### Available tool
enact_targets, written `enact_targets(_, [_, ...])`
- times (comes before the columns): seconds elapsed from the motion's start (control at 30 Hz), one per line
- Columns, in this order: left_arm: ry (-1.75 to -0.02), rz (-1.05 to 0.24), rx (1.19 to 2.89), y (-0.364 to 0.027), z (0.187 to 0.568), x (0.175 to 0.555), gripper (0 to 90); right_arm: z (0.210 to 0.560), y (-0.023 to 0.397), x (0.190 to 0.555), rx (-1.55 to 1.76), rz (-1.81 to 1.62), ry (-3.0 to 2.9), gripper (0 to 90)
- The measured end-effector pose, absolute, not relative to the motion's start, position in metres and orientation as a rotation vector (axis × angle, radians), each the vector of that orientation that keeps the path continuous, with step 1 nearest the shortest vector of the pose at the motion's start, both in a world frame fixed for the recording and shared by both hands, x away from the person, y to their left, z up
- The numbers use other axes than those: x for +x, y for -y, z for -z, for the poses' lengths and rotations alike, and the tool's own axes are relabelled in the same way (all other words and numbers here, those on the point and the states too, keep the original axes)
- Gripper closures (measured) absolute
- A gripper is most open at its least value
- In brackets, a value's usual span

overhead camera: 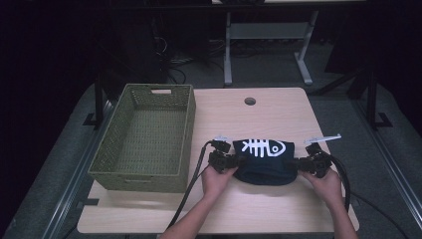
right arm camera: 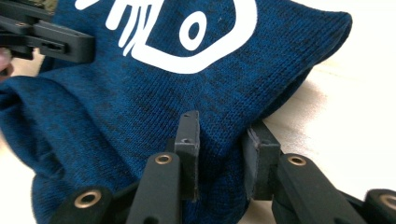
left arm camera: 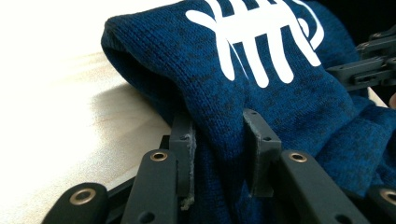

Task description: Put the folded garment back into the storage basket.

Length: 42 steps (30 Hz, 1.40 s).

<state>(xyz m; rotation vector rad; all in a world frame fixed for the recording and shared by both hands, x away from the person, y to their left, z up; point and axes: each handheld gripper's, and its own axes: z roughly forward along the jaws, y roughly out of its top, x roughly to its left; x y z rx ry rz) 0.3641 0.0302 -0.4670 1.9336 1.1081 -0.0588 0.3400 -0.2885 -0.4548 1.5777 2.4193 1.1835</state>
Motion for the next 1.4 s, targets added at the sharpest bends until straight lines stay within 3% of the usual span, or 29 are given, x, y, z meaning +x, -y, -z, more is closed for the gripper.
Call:
enact_targets(0.73, [-1.009, 0.019, 1.894, -0.042, 0.413, 0.352, 70.0, 0.401, 0.283, 0.317, 1.440, -1.255, -2.339, 71.1])
enact_targets(1.4, [-0.934, -0.010, 1.886, -0.080, 0.361, 0.345, 69.8, 0.355, 0.256, 0.313, 1.334, -1.350, -2.345, 71.6])
